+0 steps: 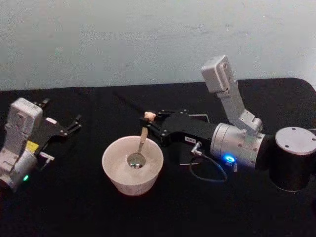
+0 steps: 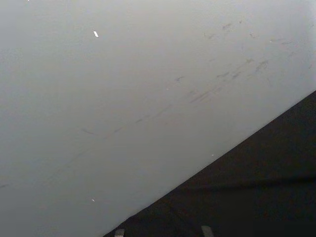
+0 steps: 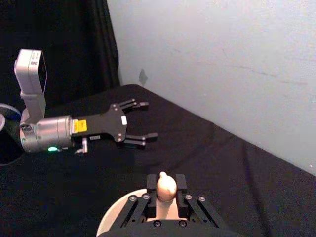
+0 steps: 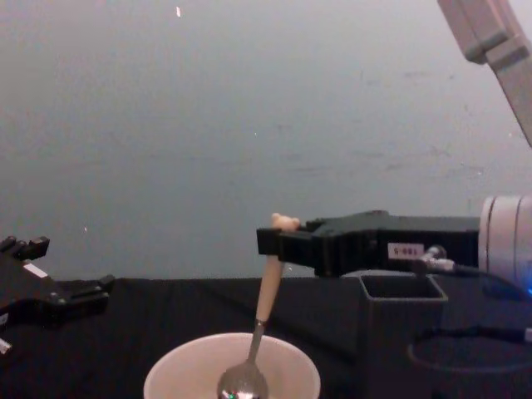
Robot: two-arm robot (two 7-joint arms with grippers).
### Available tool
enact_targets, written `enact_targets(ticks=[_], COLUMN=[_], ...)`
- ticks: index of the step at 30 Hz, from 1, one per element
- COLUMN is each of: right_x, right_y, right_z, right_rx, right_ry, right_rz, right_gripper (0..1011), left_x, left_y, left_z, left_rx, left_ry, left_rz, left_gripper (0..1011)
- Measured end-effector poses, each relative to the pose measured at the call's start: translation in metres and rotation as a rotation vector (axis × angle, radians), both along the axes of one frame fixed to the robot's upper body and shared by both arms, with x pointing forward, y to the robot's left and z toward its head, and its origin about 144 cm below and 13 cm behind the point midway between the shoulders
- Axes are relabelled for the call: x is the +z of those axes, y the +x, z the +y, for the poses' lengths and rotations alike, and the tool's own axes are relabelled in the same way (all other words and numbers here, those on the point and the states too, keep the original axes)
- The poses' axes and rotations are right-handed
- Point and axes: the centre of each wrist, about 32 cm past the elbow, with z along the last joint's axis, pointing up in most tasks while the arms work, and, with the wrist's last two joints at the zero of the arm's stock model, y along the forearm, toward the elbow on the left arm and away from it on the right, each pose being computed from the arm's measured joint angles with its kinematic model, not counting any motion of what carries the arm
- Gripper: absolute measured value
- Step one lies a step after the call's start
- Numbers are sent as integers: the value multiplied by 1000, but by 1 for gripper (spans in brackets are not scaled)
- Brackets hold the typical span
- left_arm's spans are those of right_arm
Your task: Pick up the stirring spoon with one hand, stir inside the cup, then place it back in its original position.
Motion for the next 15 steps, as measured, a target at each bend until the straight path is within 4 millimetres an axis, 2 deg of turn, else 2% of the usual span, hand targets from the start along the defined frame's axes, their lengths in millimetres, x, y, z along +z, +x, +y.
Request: enact_targets(ticks=[15], right_x=[26], right_y=[3], right_z=[-3], right_rx=[-49], right_ry=[68], right_rz=[-20], right_gripper=[221], left_x=[0], left_y=[0], left_z=[0], left_rx=[0], left_ry=[0], left_rz=[0], left_gripper=[1001])
